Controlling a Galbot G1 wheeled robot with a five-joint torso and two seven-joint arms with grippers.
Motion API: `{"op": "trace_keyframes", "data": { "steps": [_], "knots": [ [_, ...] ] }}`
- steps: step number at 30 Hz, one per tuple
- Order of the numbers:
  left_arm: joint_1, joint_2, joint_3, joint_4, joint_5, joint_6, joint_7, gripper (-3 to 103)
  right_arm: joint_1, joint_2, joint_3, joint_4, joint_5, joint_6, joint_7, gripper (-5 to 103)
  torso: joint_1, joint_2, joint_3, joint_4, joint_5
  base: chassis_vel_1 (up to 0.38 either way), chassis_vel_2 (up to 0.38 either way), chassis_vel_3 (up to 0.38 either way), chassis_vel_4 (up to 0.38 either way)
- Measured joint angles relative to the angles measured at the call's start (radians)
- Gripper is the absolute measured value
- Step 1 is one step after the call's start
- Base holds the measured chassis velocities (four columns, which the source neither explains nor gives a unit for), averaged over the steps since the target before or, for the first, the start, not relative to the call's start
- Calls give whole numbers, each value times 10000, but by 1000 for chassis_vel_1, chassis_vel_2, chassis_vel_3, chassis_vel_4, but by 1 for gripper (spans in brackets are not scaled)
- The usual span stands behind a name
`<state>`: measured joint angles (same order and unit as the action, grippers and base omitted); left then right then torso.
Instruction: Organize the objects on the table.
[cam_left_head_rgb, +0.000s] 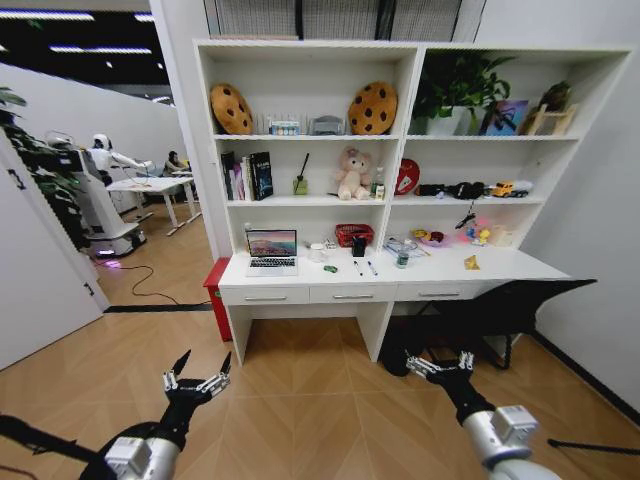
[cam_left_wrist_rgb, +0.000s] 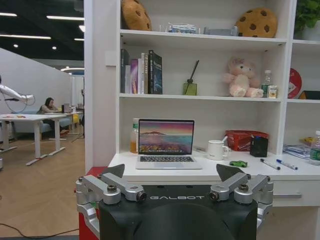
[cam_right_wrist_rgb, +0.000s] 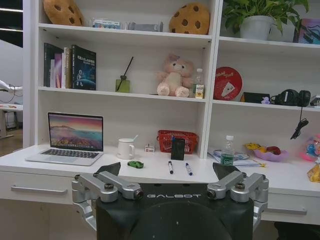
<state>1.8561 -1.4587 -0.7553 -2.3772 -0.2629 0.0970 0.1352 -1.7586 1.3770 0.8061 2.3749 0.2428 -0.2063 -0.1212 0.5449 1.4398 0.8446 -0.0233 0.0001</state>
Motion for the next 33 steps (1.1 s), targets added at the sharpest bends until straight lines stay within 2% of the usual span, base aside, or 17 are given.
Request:
{"op": "trace_keyframes", "data": {
  "steps": [5, 10, 18, 21, 26, 33],
  "knots": [
    [-631, 365, -471, 593, -488, 108, -482, 100, 86, -103, -22, -73, 63, -14, -55, 100, 0, 0, 0, -3, -2, 0, 0, 0, 0],
    [-798, 454, -647, 792, -585, 186, -525, 100, 139, -165, -28, -147, 106, -22, -163, 100, 0, 0, 0, -1, -2, 0, 0, 0, 0],
    [-951, 792, -1042, 1108, -801, 84, -342, 100, 294, -230, -79, -234, 266, -225, -262, 100, 0, 0, -1, -1, 0, 0, 0, 0, 0],
    [-907, 810, -1316, 1322, -875, -169, -114, 100, 429, -249, -71, -200, 508, -693, -445, 100, 1, 0, 0, -1, 0, 0, 0, 0, 0],
    [-766, 776, -1339, 1125, -887, -200, -32, 100, 485, -244, -17, -168, 557, -773, -836, 100, -1, 0, 0, 1, 0, 0, 0, 0, 0],
    [-686, 747, -1266, 1018, -804, -246, 27, 100, 507, -182, -41, -66, 662, -945, -864, 100, -5, 2, -3, -6, -2, -48, 44, 35, -65]
  ]
}}
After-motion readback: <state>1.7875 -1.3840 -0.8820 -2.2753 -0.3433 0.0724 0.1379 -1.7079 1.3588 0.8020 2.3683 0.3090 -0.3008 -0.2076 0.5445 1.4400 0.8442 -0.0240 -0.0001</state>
